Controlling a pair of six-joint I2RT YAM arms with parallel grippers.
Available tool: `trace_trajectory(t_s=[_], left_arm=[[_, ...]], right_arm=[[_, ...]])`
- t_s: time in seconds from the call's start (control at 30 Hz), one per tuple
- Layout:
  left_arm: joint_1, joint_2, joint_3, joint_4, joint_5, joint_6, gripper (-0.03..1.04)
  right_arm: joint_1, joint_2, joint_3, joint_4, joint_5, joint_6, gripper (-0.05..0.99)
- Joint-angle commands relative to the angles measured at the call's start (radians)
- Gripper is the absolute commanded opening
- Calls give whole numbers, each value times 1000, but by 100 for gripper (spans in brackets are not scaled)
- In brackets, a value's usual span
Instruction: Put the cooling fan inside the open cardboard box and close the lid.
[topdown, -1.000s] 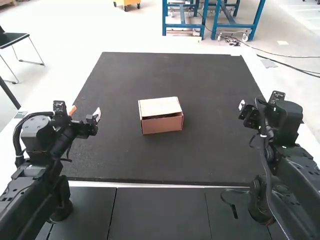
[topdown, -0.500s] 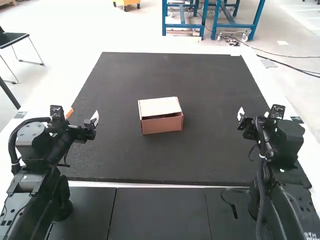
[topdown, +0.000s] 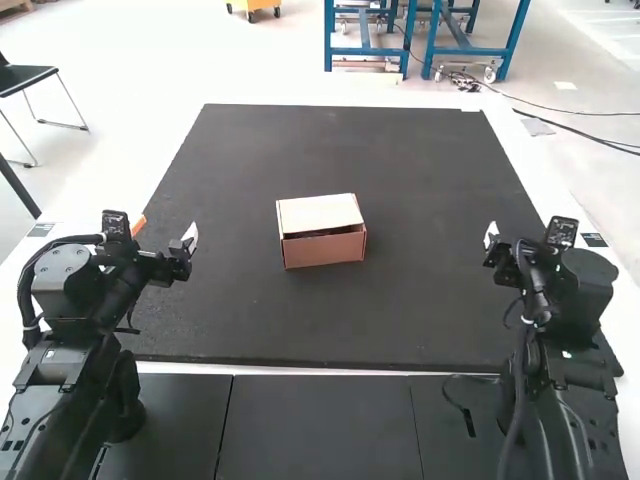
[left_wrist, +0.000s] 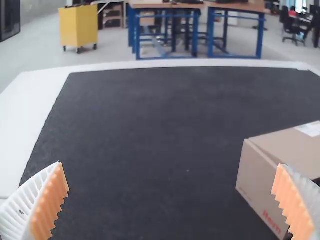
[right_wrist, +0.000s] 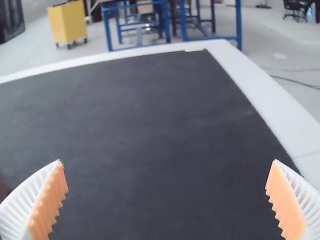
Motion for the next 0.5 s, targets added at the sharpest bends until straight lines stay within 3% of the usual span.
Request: trace_trajectory(t_s=[0.0, 0.27, 0.3, 0.37, 0.47], left_arm=[[9, -9, -7, 7, -4, 13, 96], [9, -9, -7, 7, -4, 13, 96], [9, -9, -7, 7, -4, 13, 96], [9, -9, -7, 7, -4, 13, 96], [9, -7, -7, 7, -4, 13, 96]], right_arm=[[-26, -13, -4, 1, 24, -18, 91], [-49, -11, -5, -14, 30, 4, 91], [-25, -11, -5, -13, 42, 7, 91], [51, -10, -4, -11, 119, 10, 91], [161, -11, -4, -17, 127, 10, 91]])
